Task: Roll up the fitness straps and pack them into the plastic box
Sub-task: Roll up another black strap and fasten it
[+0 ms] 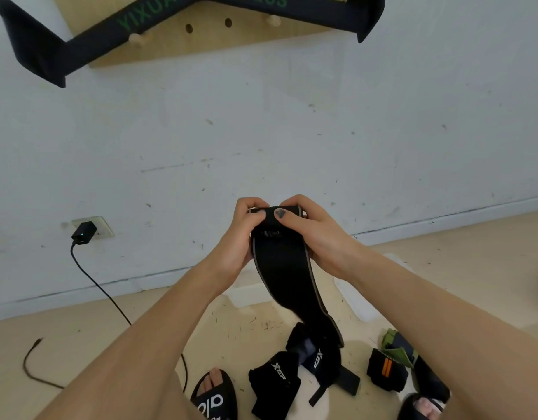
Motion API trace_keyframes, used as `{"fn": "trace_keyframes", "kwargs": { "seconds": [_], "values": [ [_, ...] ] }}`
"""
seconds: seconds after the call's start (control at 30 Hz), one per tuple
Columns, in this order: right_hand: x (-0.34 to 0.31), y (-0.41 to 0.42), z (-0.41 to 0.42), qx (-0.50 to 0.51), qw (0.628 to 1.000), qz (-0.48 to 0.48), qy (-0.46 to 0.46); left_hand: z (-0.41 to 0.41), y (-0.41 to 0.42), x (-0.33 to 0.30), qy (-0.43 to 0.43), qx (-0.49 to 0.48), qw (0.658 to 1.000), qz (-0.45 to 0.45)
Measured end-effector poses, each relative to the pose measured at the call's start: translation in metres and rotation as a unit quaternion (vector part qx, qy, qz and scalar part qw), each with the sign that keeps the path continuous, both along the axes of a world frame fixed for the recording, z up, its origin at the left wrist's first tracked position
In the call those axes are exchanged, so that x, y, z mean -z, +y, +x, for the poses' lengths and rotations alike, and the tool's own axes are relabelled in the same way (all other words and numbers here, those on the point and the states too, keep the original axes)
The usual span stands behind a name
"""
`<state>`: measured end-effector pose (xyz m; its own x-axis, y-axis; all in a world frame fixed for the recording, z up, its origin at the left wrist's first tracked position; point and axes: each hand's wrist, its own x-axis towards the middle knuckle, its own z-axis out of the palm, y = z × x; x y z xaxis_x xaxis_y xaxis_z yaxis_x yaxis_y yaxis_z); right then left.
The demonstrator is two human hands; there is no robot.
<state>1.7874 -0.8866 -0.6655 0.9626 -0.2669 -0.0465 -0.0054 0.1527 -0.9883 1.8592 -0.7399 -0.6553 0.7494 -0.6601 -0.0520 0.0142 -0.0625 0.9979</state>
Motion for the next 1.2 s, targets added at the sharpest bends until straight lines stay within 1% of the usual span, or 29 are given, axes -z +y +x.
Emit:
{"fn": "trace_keyframes", "kwargs": {
  "seconds": [0.1,0.17,0.23,0.3,0.33,0.4,0.47,0.57,0.67,0.77,0.87,0.93,1.07,1.2],
  "values": [
    [-0.0024,-0.0028,-0.0019,-0.014,1.000,0.011,-0.020,0.0011,0.0002,0.0013,-0.004,-0.011,1.000,0.004],
    [-0.0027,-0.0024,-0.0019,-0.025,0.999,0.023,-0.016,0.0026,0.0005,0.0004,-0.004,-0.029,1.000,0.001],
    [-0.0035,0.0006,-0.0016,-0.035,0.999,0.009,0.028,0.0032,0.0012,0.0000,-0.020,-0.034,0.999,0.011],
    [-0.0020,0.0031,-0.0001,-0.037,0.996,-0.036,0.073,0.0015,0.0025,0.0004,-0.053,-0.035,0.998,0.019],
    [-0.0002,0.0034,0.0014,-0.028,0.995,-0.054,0.076,0.0006,0.0025,0.0007,-0.063,-0.035,0.997,0.015],
    [0.0023,0.0023,0.0035,-0.012,0.997,-0.050,0.051,-0.0011,0.0016,0.0001,-0.055,-0.042,0.998,0.002],
    [0.0025,0.0018,0.0036,-0.015,1.000,-0.008,0.016,-0.0011,0.0013,-0.0017,-0.031,-0.044,0.998,-0.011],
    [0.0038,0.0017,0.0033,-0.022,1.000,0.010,-0.007,0.0006,0.0015,0.0002,0.004,-0.009,0.999,-0.036],
    [0.0031,-0.0009,0.0028,-0.024,1.000,0.011,-0.016,0.0012,0.0008,0.0027,0.021,-0.016,1.000,-0.017],
    [0.0012,-0.0029,0.0008,-0.040,0.999,0.021,-0.009,0.0042,0.0019,0.0037,0.017,-0.037,0.999,0.000],
    [0.0005,-0.0019,0.0002,-0.042,0.998,-0.017,0.032,0.0047,0.0041,0.0050,-0.021,-0.041,0.999,0.008],
    [0.0026,-0.0007,0.0011,-0.029,0.998,-0.046,0.042,0.0051,0.0045,0.0059,-0.038,-0.039,0.999,0.005],
    [0.0048,-0.0003,0.0013,0.001,0.999,-0.050,-0.006,0.0036,0.0009,0.0046,-0.004,-0.033,0.999,-0.004],
    [0.0054,-0.0021,0.0004,-0.002,0.997,-0.071,-0.033,0.0035,0.0007,0.0052,0.011,-0.032,0.999,0.004]
  ]
}}
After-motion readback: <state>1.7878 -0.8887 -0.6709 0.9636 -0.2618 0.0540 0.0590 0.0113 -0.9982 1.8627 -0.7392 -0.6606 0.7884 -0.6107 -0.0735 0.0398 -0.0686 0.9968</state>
